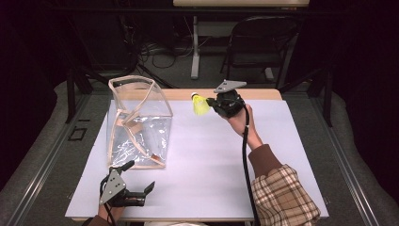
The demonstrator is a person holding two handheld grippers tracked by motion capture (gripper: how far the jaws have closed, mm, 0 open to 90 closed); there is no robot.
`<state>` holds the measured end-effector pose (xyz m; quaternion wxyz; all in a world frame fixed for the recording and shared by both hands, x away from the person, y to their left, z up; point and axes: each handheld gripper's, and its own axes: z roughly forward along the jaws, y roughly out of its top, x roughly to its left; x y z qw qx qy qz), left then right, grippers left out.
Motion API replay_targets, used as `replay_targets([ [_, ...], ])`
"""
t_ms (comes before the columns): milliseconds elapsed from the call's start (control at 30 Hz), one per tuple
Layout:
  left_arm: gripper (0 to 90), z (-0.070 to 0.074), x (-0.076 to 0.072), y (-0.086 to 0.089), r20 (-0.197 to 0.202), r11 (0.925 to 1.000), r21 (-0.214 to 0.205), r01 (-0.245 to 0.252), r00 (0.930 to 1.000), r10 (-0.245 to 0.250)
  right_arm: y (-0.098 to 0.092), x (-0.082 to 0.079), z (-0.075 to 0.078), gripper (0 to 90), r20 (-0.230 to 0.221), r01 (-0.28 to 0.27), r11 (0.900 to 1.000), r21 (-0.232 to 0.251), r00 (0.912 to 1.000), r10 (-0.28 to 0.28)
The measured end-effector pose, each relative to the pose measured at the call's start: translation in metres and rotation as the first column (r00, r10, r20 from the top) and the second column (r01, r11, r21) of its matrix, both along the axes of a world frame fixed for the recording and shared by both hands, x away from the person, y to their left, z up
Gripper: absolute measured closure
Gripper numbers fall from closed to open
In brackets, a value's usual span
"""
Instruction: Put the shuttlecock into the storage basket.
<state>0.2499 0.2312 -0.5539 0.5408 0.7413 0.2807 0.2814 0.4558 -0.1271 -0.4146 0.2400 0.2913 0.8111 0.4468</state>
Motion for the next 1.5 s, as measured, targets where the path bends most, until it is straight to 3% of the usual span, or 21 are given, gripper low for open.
replay_targets([
  [1500, 0.0, 0.000, 0.000, 0.000, -0.001, 1.0000, -0.005, 0.001, 1.0000, -0.001, 0.039, 0.016, 0.016, 90.0, -0.004, -0.040, 0.9983, 0.042, 0.9992, 0.041],
])
